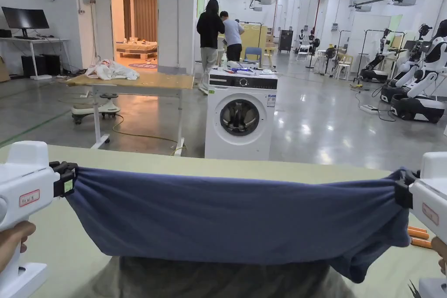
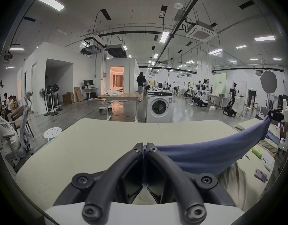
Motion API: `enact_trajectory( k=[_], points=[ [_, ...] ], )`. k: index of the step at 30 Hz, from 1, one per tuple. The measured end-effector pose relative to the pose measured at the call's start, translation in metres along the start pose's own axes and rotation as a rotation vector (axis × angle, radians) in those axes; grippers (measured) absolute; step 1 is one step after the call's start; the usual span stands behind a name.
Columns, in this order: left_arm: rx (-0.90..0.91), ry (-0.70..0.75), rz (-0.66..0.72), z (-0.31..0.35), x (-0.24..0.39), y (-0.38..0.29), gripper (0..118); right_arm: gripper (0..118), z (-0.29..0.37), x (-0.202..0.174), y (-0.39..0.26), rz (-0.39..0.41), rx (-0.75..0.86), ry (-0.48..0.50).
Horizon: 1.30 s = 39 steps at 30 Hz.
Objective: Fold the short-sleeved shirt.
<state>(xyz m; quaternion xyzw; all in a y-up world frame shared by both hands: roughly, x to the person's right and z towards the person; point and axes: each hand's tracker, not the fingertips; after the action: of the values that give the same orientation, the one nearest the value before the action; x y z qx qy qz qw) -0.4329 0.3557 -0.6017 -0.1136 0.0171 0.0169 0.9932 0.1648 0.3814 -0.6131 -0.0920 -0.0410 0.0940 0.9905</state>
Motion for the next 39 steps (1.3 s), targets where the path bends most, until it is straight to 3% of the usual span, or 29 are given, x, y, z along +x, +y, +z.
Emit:
enact_trajectory(
  k=[6,9,20,39],
  points=[
    [-0.017,-0.012,0.005,0.048,-0.006,-0.045,0,4,0.048,0.002,-0.057,-0.002,-0.073,0.025],
    [-0.042,-0.012,0.028,0.073,-0.007,-0.074,0,4,0.071,-0.004,-0.089,0.037,-0.122,0.027],
    [-0.216,0.021,0.048,0.143,-0.003,-0.194,0,4,0.146,-0.012,-0.184,0.001,-0.328,0.037],
    [-0.511,0.039,0.041,0.13,0.0,-0.273,0,4,0.142,-0.036,-0.259,0.1,-0.634,0.045]
  ],
)
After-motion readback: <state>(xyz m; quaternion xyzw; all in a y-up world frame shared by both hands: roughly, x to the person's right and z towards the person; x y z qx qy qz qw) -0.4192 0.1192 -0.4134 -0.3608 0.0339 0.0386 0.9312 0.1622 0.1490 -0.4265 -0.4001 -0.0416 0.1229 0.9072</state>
